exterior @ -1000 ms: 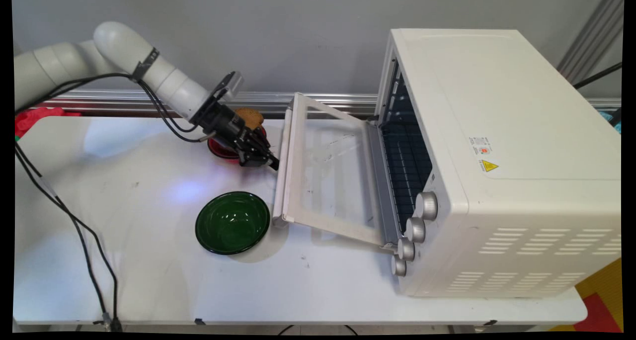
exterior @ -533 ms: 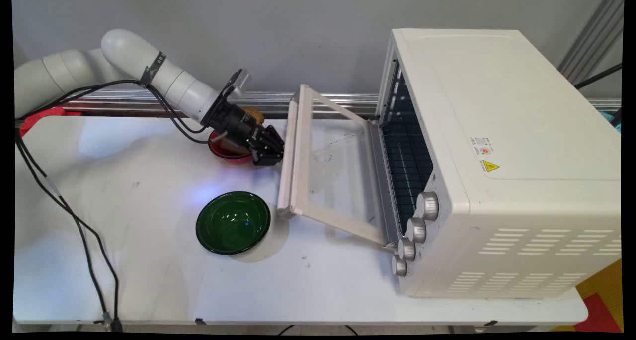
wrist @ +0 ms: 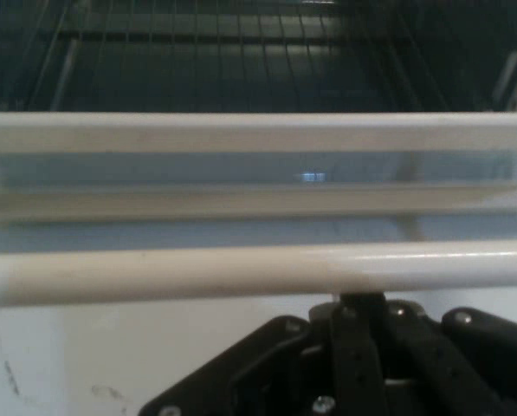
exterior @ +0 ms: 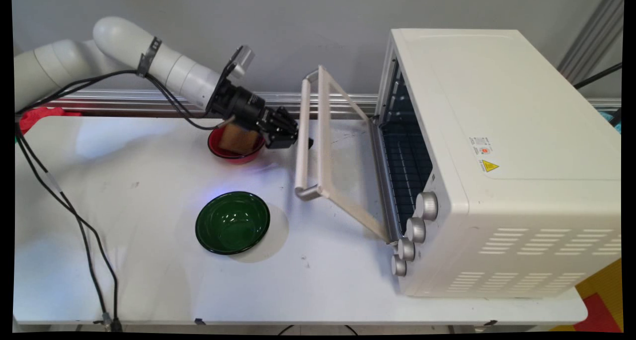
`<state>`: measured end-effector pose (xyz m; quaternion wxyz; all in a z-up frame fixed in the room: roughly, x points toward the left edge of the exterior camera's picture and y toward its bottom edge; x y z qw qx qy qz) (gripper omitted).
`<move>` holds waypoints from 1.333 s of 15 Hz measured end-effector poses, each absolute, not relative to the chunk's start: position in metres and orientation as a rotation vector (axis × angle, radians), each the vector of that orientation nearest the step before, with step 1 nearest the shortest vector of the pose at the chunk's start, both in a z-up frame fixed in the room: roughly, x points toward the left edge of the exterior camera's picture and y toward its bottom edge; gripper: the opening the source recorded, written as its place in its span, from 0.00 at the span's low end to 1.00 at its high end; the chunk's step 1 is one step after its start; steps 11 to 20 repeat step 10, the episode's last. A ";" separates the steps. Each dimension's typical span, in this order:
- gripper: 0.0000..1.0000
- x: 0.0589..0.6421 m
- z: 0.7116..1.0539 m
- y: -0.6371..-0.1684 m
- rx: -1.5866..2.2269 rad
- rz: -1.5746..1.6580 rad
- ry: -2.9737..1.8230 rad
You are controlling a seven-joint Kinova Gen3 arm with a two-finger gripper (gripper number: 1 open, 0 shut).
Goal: Close the oven
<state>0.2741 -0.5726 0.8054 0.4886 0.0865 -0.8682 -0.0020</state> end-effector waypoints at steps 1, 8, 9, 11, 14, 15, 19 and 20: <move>0.00 0.270 0.812 -0.572 0.207 0.005 -2.096; 0.00 0.248 0.851 -0.565 0.199 0.052 -2.022; 0.00 0.246 0.855 -0.564 0.198 0.056 -2.016; 0.00 0.244 0.859 -0.563 0.198 0.060 -2.012; 0.00 0.244 0.859 -0.563 0.198 0.060 -2.012; 0.00 0.244 0.859 -0.563 0.198 0.060 -2.012; 0.00 0.244 0.859 -0.563 0.198 0.060 -2.012; 0.00 0.244 0.859 -0.563 0.198 0.060 -2.012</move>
